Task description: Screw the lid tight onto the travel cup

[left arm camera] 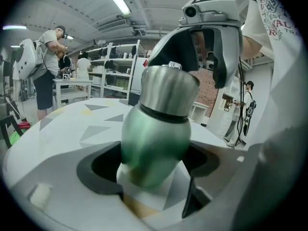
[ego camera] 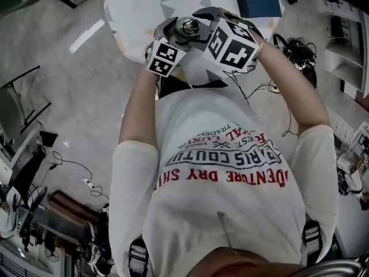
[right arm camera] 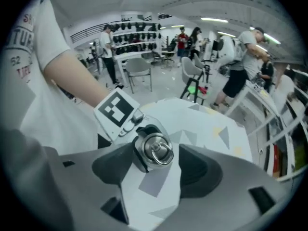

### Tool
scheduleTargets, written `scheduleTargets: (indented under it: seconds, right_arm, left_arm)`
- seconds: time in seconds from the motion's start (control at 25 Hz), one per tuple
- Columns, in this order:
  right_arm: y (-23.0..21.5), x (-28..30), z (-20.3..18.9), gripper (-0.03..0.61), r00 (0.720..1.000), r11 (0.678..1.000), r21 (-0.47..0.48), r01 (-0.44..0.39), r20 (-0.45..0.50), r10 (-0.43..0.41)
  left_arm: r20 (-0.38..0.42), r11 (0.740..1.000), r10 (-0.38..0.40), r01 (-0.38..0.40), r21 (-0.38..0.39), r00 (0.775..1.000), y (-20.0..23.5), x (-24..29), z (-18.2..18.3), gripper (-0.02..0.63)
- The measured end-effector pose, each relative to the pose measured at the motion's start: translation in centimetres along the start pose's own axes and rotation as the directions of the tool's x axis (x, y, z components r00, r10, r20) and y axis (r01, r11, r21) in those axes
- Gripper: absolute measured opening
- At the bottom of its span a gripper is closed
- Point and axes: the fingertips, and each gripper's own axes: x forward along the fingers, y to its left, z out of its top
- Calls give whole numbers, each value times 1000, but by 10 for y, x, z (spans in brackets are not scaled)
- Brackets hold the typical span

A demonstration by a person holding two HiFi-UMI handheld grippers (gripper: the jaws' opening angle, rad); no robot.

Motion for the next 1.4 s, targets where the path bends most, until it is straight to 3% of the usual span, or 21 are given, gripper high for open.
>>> scheduleTargets:
  seconds: [0.16, 0.4, 0.52, 0.64, 0.96, 1.08, 1.28, 1.4]
  right_arm:
    - [3, -5, 1, 272, 989, 959, -245, -144, -57, 135]
    - [6, 6, -13, 272, 954, 830, -475, -291, -206, 216]
    - [11, 11, -13, 272, 943, 774, -541, -329, -226, 244]
    - [9, 16, -11, 239, 937, 757, -552, -349, -226, 267]
    - [6, 16, -10, 238, 938, 827, -448, -340, -230, 261]
    - [4, 18, -7, 238, 949, 871, -385, -306, -194, 247]
    - [1, 18, -5, 238, 980, 964, -185, -193, -90, 179]
    - [-2, 17, -5, 238, 996, 995, -23, -92, -21, 92]
  left_arm:
    - [-4, 1000, 6, -6, 1, 1000, -2, -1, 0, 394]
    - [-12, 1000, 4, -4, -1, 1000, -2, 2, -1, 394]
    - [-10, 1000, 8, -8, -3, 1000, -2, 1, 0, 394]
    - [-12, 1000, 11, -11, 1, 1000, 0, 0, -1, 394]
    - [-16, 1000, 5, -5, 3, 1000, 0, 0, 0, 394]
    - [-17, 1000, 8, -8, -1, 1000, 2, 0, -1, 394]
    - [-17, 1000, 7, -7, 5, 1000, 1, 0, 0, 394]
    - [-20, 1000, 8, -8, 7, 1000, 1, 0, -1, 394]
